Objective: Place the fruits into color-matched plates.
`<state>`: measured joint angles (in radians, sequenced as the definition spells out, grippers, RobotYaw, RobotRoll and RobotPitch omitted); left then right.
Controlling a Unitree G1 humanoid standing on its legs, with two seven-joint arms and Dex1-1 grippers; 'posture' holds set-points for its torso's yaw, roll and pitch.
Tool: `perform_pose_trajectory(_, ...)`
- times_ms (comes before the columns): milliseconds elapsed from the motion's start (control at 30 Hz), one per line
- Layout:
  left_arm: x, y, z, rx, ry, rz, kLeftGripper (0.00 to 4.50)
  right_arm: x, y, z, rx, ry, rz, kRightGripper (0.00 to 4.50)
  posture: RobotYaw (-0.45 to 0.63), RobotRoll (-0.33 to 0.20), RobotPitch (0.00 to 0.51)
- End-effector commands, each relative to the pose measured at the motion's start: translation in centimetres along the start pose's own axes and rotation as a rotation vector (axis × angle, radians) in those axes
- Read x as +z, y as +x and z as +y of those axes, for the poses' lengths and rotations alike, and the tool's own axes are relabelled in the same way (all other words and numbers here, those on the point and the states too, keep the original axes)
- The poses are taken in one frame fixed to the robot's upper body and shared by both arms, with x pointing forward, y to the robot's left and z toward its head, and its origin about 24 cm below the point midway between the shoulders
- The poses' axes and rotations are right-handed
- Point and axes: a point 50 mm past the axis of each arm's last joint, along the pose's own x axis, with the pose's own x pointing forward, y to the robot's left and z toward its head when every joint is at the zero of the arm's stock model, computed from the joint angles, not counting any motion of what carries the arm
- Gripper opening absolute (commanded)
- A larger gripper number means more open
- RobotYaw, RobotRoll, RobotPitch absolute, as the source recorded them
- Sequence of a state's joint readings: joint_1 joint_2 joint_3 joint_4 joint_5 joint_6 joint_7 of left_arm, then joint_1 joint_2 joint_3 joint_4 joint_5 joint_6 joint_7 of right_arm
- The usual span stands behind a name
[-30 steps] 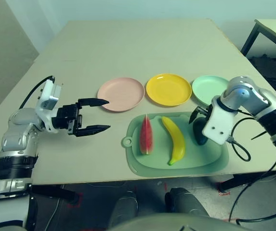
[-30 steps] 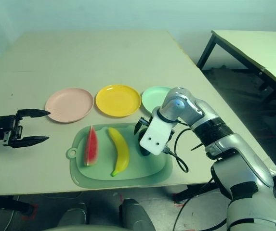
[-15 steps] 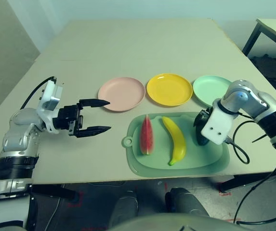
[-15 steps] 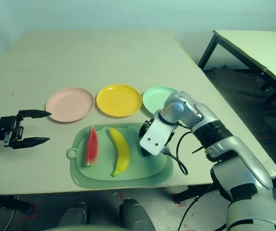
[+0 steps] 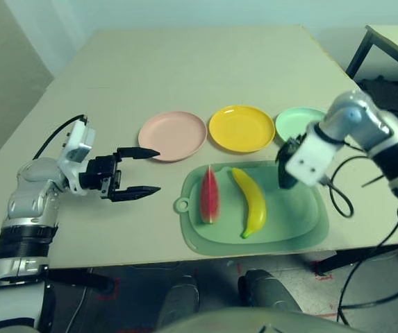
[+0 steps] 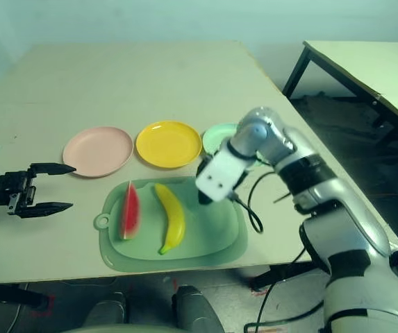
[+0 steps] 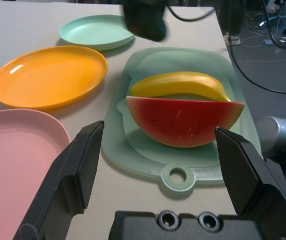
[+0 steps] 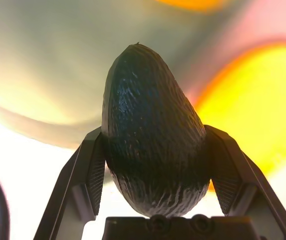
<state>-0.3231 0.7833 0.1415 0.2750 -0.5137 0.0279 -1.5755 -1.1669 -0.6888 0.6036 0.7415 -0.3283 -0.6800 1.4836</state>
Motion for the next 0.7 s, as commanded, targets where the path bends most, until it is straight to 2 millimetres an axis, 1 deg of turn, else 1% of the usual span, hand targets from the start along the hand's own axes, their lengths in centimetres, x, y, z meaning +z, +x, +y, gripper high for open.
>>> perform_pose_trajectory(33, -0.3, 0.0, -0.2, 0.006, -0.003, 0.014, 4.50, -2.5, 0.9, 0.7, -0.011, 0.114, 0.107, 3.25, -0.08, 0.000, 0.062)
perform_pose_trajectory(133, -0.3, -0.2, -0.3, 0.016, -0.001, 0.017, 4.50, -4.6, 1.6, 1.6, -0.024, 0.186, 0.255, 3.25, -0.08, 0.000, 0.062)
perform_pose_trajectory(167, -0.3, -0.2, -0.5, 0.017, -0.001, 0.019, 4.50, -5.4, 1.8, 2.2, -0.026, 0.208, 0.321, 3.25, -0.05, 0.000, 0.062)
perform_pose_trajectory(267, -0.3, -0.5, -0.9, 0.022, -0.002, 0.024, 4.50, -6.8, 2.4, 3.4, -0.046, 0.251, 0.427, 3.25, -0.05, 0.000, 0.062)
perform_pose_trajectory(433, -0.4, -0.8, -1.4, 0.037, -0.003, 0.040, 4.50, -7.6, 3.1, 4.3, -0.071, 0.289, 0.501, 3.25, -0.05, 0.000, 0.062)
perform_pose_trajectory(467, -0.4, -0.9, -1.6, 0.039, -0.006, 0.042, 4.50, -7.6, 3.2, 4.4, -0.075, 0.297, 0.508, 3.25, -0.02, 0.000, 0.066)
perform_pose_trajectory(633, -0.3, -1.2, -1.7, 0.048, -0.009, 0.047, 4.50, -7.6, 3.3, 4.2, -0.090, 0.311, 0.502, 3.25, -0.02, 0.000, 0.064)
perform_pose_trajectory(700, -0.2, -1.2, -1.5, 0.049, -0.008, 0.046, 4.50, -7.5, 3.2, 3.9, -0.109, 0.312, 0.497, 3.97, -0.03, 0.000, 0.065)
